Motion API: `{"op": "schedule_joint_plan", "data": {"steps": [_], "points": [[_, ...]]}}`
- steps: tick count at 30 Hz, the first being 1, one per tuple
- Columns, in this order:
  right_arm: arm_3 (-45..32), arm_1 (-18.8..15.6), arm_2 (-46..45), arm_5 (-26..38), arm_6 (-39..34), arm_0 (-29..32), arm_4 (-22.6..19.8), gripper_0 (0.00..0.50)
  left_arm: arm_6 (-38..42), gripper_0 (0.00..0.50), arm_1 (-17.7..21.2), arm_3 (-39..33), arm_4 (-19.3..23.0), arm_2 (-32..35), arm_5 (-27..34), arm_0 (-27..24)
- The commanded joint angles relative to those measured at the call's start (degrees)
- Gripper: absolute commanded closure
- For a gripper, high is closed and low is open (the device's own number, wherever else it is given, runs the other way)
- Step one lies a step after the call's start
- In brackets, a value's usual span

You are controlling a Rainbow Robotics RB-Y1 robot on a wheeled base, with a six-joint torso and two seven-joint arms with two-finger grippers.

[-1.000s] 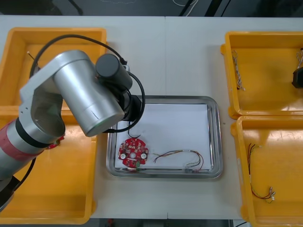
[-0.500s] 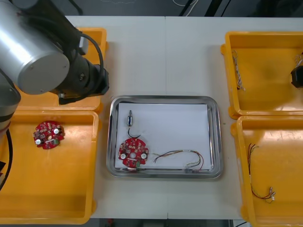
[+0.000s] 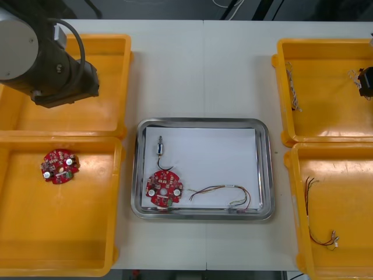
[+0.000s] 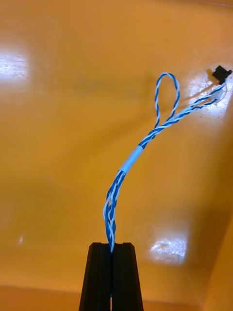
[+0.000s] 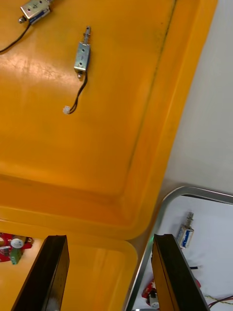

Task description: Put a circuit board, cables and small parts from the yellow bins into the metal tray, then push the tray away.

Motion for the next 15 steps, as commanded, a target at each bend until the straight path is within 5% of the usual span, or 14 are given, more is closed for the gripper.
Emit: {"op": "schedule_joint_plan", "data": {"steps": [1,8,15], "points": [[-5.8,-0.8,0.9,3.6,-4.0,-1.9,0.0,0.5,-11.2,0.0,2.3,2.4,0.6,4.4,0.4,0.4],[-15.1,2.4,0.9,7.8,-12.7,1.1,0.7,0.5,-19.6,0.0,2.5,6.7,0.5,9.0,0.4,0.4],[-18.8,4.2,0.9,9.6,-13.9,3.3,1.4,0.5,-27.4,0.0,3.1,11.0,-0.6,12.1,0.4,0.1]]}}
